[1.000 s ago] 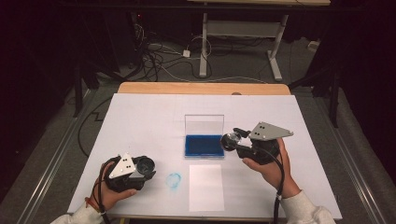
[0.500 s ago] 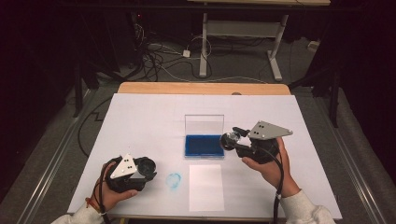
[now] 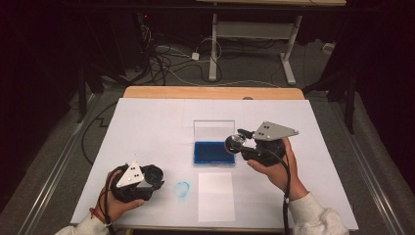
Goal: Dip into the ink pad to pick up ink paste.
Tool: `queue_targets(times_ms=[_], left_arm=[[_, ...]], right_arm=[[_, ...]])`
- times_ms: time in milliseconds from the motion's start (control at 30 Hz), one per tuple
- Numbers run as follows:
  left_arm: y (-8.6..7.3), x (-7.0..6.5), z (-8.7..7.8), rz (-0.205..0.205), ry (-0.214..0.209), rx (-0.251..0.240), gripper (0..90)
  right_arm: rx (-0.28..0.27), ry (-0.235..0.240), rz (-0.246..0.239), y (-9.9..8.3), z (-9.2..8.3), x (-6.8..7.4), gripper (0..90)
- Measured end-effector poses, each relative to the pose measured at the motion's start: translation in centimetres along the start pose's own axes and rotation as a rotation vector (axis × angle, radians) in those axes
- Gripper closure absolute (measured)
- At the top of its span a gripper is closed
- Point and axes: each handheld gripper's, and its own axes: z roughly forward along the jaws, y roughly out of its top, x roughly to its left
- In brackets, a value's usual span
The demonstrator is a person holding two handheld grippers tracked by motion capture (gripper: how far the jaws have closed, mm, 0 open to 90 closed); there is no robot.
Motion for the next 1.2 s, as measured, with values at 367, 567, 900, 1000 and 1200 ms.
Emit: queue_targets(times_ms=[367,567,900,1000,1200], left_arm=[[-0.2,0.0,0.1,-0.003,-0.005,0.013,36.7],[-0.3,0.1,-0.2,-0.024,0.000,0.000,36.7],[-0.4,0.0,-0.1,-0.011,-0.003,0.017,36.6],[-0.4,0.1,0.0,-0.010,-0.008,0.020,36.7],[-0.4,0.1,0.0,-0.015,-0.009,0.019,36.6]], right_arm=[[0.072,0.048,0.002,1.9,3.1,-0.1,57.2],[0.127,0.079,-0.028,2.3,5.5,0.6,57.2],[0.245,0.115,-0.064,1.9,10.0,1.8,57.2],[0.269,0.117,-0.047,1.5,10.9,1.7,57.2],[0.312,0.116,-0.050,0.8,12.5,1.7,57.2]])
